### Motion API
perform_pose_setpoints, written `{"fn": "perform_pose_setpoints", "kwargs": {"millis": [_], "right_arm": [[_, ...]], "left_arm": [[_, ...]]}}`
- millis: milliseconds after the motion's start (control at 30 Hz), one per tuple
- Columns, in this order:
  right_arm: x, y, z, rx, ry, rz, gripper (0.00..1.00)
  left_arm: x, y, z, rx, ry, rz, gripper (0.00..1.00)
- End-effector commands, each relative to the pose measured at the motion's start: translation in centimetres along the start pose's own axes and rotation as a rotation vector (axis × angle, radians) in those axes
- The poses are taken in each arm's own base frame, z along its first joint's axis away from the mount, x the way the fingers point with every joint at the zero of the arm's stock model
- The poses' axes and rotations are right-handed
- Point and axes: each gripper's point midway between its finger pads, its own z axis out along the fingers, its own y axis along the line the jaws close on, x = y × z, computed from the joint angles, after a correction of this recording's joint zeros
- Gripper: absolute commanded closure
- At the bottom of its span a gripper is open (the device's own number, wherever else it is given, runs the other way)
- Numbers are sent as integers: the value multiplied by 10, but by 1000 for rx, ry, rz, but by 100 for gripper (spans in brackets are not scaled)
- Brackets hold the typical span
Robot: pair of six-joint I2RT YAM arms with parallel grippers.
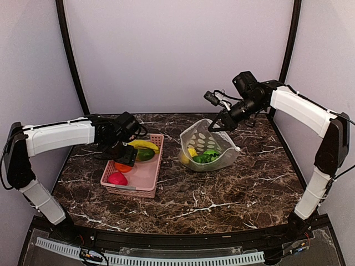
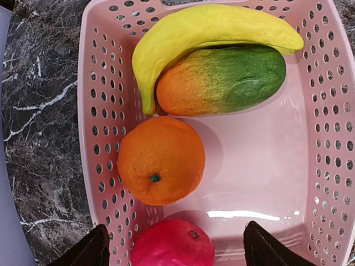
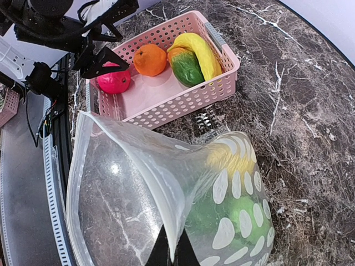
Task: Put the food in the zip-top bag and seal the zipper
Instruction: Pick up the fake fruit from the bin.
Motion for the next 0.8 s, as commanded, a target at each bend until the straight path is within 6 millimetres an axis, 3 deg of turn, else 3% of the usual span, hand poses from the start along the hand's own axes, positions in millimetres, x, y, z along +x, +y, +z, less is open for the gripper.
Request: {"fn": "perform_pose_setpoints", "kwargs": {"millis": [0,400,767], "right_arm": [[-5,8,-7,11,-22,-39,100],[-3,7,-3,1,-14,-33,100],[0,6,-1,0,-7,-28,100]], "left_arm": [[7,3,13,9,46,2,18],[10,4,45,-35,98,12,8],[7,7,64,-64,108,27,7]]}}
